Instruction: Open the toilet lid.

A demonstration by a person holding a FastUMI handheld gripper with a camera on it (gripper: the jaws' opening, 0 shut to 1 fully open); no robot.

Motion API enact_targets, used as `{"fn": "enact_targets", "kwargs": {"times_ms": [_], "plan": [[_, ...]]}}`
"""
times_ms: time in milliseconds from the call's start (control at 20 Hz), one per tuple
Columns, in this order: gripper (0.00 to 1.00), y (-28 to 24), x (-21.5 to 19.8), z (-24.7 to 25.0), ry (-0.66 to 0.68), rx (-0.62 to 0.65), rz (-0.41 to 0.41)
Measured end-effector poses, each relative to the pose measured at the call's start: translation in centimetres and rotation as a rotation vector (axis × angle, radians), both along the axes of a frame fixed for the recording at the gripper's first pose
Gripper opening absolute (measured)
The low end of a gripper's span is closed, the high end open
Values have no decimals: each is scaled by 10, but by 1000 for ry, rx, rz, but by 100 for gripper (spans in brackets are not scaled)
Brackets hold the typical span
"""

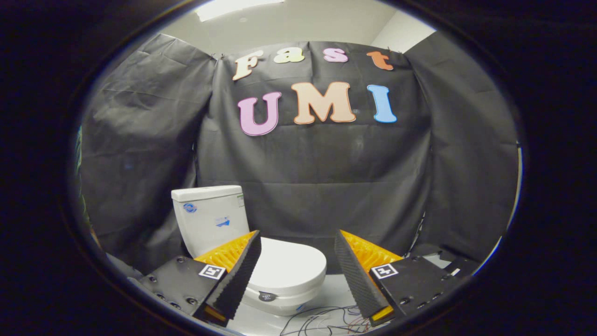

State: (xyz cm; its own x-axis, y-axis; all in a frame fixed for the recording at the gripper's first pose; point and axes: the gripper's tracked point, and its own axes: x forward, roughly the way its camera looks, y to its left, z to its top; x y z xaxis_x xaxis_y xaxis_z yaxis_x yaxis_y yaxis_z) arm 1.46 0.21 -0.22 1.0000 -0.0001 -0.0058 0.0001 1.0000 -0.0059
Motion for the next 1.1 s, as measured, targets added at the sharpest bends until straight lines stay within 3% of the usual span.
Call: {"fn": "enact_targets", "kwargs": {"times_ms": [400,650,800,950,1100], "plan": [[98,-6,33,9,-25,37,-15],[97,-2,54,-1,16,-51,-39],[97,21,69,-1,6,22,-5],[97,33,80,-9,7,45,-20],[97,58,87,-38,45,104,-12]]}}
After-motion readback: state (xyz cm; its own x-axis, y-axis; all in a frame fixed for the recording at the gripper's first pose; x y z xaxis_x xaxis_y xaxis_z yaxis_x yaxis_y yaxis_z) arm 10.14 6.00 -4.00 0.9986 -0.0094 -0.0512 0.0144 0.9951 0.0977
